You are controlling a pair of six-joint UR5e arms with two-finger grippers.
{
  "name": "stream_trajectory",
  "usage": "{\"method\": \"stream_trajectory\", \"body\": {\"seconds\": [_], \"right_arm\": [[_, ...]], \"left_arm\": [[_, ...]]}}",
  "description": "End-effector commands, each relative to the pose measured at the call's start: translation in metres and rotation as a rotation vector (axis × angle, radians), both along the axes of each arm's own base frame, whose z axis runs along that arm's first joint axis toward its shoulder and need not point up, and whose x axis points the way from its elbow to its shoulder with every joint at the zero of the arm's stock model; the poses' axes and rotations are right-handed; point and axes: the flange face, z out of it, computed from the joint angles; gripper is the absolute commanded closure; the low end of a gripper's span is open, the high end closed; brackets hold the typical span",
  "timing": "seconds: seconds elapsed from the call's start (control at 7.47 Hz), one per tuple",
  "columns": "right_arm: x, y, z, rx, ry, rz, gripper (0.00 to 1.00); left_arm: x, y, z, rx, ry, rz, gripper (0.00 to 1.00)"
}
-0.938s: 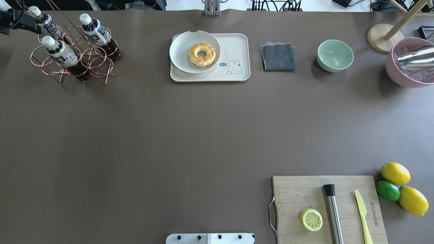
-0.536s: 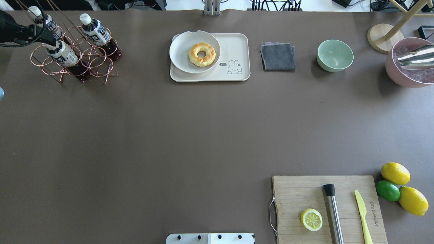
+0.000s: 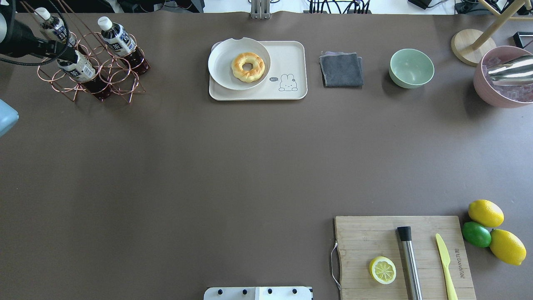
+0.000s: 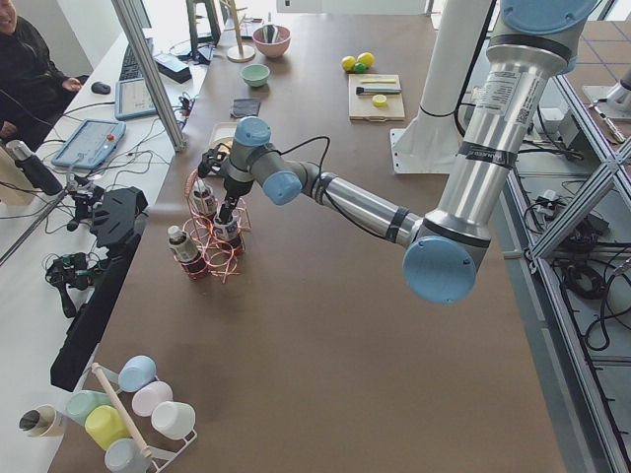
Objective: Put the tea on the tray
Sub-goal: 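Move the left gripper over the copper rack toward a tea bottle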
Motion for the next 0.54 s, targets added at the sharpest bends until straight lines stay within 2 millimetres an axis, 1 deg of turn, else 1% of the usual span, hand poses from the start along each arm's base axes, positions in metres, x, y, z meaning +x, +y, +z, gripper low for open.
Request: {"method": "stream_trajectory", "body": {"seconds": [0.0,0.13,0.27,0.4], "right_arm": [[0.000,0.000,0.000,0.000,-0.002,0.000,0.00],[0.000,-0.002,-0.003,0.004,-0.001,0.000,0.00],[0.000,-0.002,-0.002,0.003,-0.002,0.000,0.00],[0.000,-0.001,0.000,0.000,-0.002,0.000,0.00]], "left_arm": [[0.002,-0.009,-0.003,0.004,-0.003,0.002,0.23],[0.002,-0.013,0.002,-0.003,-0.007,-0.001,0.23],[0.000,-0.018,0.000,0.000,-0.008,-0.005,0.23],[-0.003,-0.020,0.001,0.002,-0.009,-0.009,0.23]]}}
